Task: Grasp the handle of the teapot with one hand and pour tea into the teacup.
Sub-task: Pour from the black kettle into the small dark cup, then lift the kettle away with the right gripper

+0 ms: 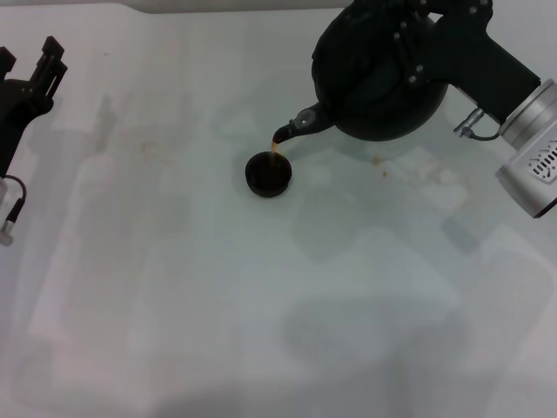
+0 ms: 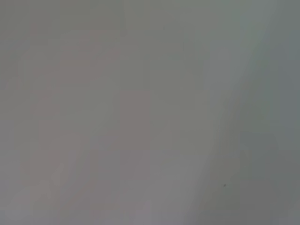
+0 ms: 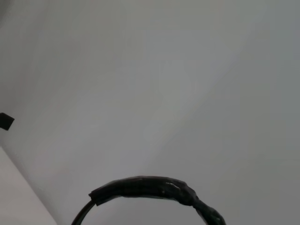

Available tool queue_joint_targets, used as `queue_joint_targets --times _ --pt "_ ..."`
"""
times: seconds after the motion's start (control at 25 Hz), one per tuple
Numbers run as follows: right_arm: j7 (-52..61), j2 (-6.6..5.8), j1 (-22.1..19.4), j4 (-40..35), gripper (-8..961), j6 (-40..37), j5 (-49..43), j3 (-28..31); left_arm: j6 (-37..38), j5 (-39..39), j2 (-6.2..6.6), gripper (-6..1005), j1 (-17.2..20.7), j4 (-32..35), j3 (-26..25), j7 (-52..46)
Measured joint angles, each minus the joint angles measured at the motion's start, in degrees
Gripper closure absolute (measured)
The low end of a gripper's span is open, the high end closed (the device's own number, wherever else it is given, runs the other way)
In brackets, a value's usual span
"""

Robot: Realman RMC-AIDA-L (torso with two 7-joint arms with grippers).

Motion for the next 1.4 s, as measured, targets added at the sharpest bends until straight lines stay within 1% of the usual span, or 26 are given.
queue_joint_targets --times 1.04,1.16,1.4 --pt "-1.78 0.05 -0.14 0.05 832 0.21 0.32 0.00 -0.53 0.00 0.00 226 0.00 0.01 0.00 0.00" --pt "-0.52 0.07 -0.16 0.23 832 0.44 0.32 0.00 -0.53 0.00 0.00 225 0.00 0.01 0.00 0.00" --pt "6.67 0.09 -0.17 1.20 832 0.72 0.51 0.50 -0.57 0.00 0.00 225 0.00 0.01 0.00 0.00"
